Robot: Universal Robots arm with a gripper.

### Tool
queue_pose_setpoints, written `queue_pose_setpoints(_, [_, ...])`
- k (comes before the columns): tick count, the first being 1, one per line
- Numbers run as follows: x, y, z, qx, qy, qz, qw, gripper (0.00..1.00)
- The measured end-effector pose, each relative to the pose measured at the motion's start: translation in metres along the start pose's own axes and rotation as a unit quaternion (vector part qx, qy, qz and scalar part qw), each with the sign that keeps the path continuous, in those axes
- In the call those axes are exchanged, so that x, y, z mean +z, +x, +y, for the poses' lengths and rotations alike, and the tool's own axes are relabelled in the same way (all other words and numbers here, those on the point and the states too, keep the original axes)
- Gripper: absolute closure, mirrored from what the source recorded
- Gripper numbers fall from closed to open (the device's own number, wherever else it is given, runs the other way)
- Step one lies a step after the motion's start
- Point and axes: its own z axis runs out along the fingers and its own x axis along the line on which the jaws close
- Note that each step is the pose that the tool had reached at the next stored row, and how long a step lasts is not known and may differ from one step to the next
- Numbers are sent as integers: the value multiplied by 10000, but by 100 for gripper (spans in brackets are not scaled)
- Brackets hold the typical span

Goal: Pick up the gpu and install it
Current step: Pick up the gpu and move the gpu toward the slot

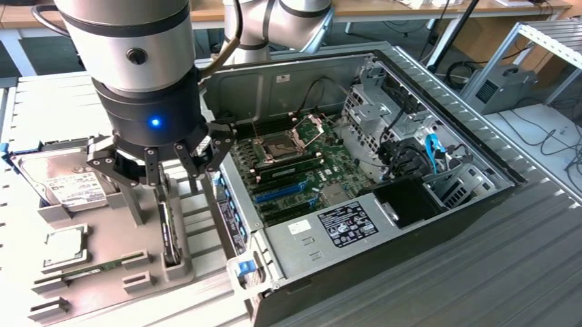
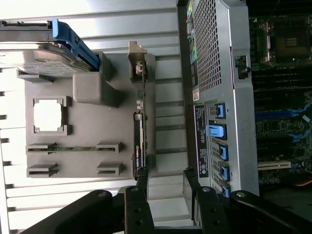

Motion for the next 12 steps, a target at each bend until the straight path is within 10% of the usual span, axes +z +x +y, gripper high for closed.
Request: queue_pose_setpoints(12, [27,1,-1,0,0,0,10000,58])
